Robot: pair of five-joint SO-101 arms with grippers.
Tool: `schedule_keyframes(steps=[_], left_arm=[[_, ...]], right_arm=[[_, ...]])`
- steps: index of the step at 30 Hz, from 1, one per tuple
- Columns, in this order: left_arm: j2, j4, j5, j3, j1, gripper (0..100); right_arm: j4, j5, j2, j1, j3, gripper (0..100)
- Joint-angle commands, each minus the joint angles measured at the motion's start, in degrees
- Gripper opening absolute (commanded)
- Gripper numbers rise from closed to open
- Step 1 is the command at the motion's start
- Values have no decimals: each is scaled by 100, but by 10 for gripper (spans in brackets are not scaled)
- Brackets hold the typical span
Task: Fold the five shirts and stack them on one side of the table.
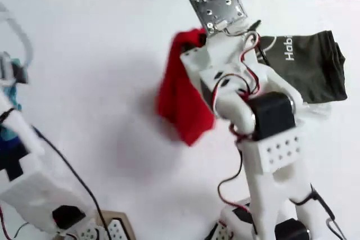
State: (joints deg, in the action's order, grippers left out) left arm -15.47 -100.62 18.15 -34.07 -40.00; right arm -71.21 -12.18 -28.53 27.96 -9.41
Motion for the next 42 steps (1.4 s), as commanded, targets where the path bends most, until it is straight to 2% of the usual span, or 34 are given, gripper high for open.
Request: schedule_keyframes(steps=[1,8,12,16,22,25,27,29,34,37,42], left_arm=[[70,246,-70,312,246,256],[114,352,-70,690,220,256],[114,281,-70,734,229,256],[114,105,-70,743,246,256],[70,-132,-35,760,255,256],[105,-132,35,919,387,256],[123,-141,475,1147,677,256],[132,-141,826,1464,1020,256],[862,-97,1160,2492,1776,255],[1987,264,1204,3662,2207,255],[3754,1934,1196,6290,2655,255]], right_arm=[[163,158,-259,409,-835,21],[541,167,-119,804,-563,21],[646,167,374,796,378,21],[1367,132,1007,787,1582,21],[2914,123,1956,277,2725,21],[3178,123,2299,-215,2769,24],[3213,132,2422,-558,2760,33],[3169,158,2457,-804,2804,97],[2721,132,2431,-998,2796,336],[2527,132,2422,-1015,2796,355],[1956,123,2018,-1182,2831,345]])
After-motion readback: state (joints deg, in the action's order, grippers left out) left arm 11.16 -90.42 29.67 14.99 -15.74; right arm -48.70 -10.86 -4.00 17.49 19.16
